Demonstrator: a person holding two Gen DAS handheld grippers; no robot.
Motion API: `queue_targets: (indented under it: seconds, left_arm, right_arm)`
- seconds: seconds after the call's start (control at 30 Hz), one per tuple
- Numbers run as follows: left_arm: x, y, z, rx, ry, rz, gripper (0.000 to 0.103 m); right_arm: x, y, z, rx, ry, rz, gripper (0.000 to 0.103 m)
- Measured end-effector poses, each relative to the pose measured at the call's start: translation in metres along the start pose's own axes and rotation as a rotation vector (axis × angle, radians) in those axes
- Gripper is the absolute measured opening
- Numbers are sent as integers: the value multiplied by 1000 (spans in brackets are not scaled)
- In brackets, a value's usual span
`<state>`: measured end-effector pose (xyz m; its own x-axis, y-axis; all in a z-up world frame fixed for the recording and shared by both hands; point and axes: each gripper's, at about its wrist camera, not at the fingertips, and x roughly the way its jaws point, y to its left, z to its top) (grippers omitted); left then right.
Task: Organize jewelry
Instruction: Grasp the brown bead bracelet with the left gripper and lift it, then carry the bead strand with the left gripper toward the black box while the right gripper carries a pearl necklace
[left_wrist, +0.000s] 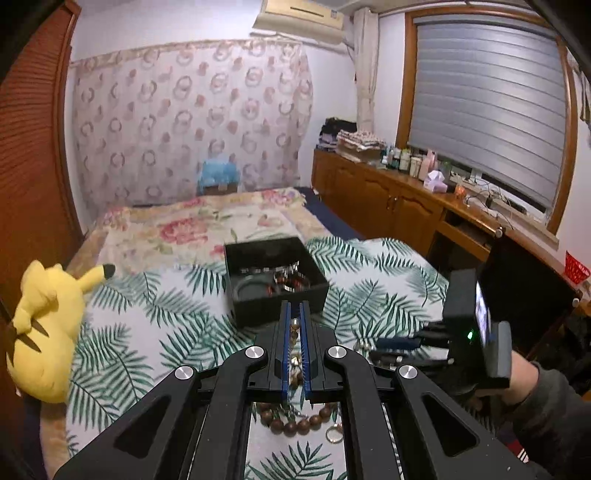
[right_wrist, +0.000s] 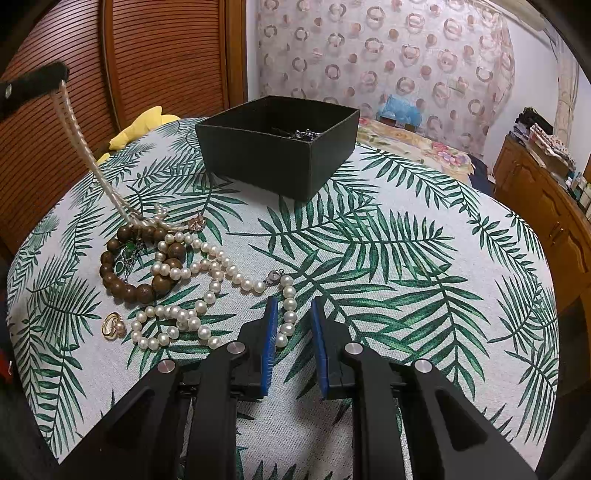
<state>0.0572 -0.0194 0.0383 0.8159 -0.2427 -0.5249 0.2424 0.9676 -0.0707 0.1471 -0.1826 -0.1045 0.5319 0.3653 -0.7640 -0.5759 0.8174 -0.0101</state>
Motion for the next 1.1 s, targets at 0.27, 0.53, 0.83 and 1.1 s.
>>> queue_targets:
  seconds: [0.27, 0.53, 0.83, 1.1]
  left_arm:
    - [-9, -2, 24, 20, -50, 8, 4]
    - [-10, -1, 37, 30, -71, 18, 4]
    - [-8, 0, 46, 38, -81, 26, 4]
    - [-7, 1, 65, 46, -111, 24, 4]
  right_arm:
    - [1, -2, -1, 7, 1, 14, 22]
    - [1, 2, -1, -14, 3, 19, 31]
    - [-8, 7, 6, -47, -16, 12, 8]
    - [-67, 5, 42, -59, -168, 27, 8]
